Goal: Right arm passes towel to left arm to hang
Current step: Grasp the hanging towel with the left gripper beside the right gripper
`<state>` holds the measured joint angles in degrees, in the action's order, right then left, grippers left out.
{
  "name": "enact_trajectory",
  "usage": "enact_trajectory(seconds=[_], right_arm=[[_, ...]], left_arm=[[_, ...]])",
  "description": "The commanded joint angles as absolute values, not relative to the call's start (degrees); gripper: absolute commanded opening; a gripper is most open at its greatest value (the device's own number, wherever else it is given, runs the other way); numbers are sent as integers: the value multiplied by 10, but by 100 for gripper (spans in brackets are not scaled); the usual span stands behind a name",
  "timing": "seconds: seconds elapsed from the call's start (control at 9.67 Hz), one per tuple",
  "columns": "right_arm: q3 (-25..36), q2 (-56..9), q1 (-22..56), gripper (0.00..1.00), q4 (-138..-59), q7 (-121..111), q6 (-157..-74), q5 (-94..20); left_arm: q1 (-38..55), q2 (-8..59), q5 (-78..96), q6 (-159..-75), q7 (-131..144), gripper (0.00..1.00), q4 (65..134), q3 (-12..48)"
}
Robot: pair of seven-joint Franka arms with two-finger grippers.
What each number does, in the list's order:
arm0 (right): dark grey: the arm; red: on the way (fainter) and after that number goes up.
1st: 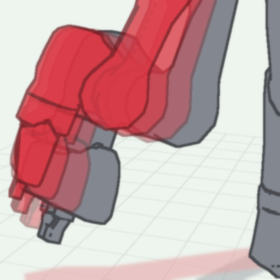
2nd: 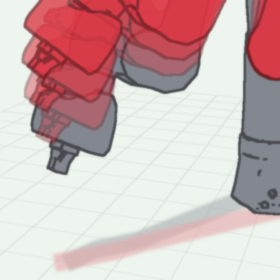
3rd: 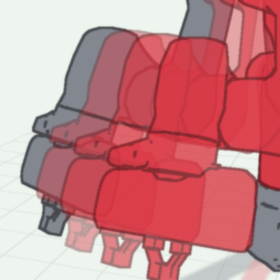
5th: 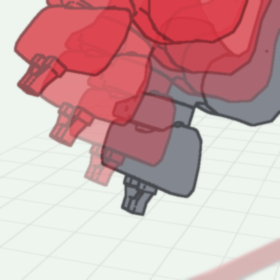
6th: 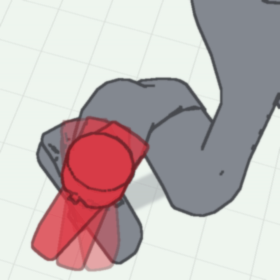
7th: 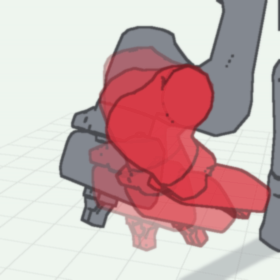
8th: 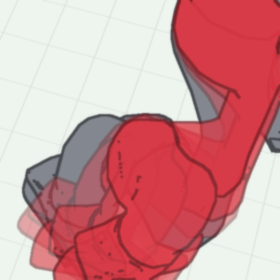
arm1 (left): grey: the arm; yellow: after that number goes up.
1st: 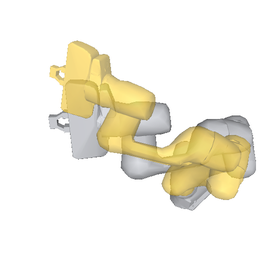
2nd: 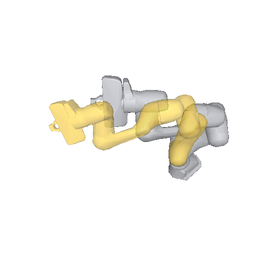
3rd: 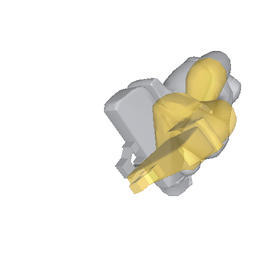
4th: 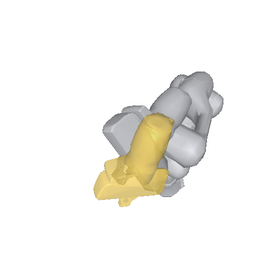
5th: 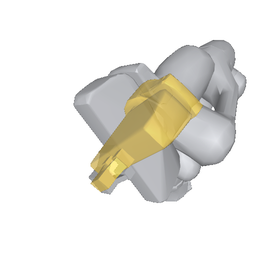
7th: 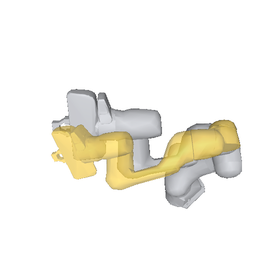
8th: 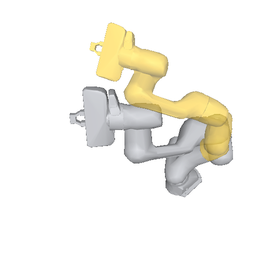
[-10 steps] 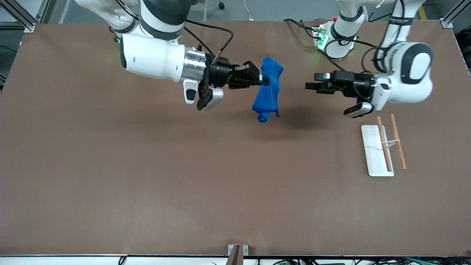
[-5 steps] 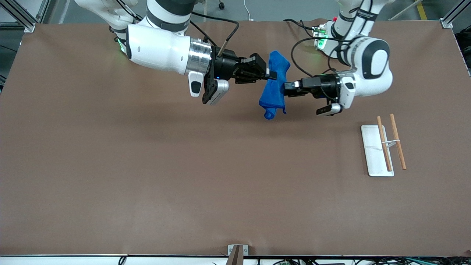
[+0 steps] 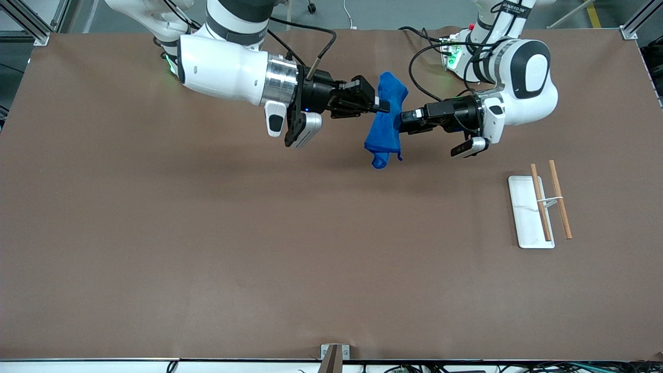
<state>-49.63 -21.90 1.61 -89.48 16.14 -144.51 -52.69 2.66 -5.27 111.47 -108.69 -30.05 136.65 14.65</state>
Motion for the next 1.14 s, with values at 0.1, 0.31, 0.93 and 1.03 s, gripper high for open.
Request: enact_trajectory(seconds=[0.1,0.31,0.93,1.03], right_arm=[[-503,-225,16,0,-889,156,-1451,-538],[-503,-225,17,0,-889,156,-1451,-538],[-503,-225,17,0,-889,156,-1451,-538],[-503,-225,17,0,-889,156,-1451,-538]], left_arm=[[24,-43,1121,-1080,-322,90,1377,144],[25,-36,1124,-1080,-329,88,1373,144],[25,-33,1125,-1081,-328,35,1366,145],[25,-34,1124,-1081,-327,16,1366,145]])
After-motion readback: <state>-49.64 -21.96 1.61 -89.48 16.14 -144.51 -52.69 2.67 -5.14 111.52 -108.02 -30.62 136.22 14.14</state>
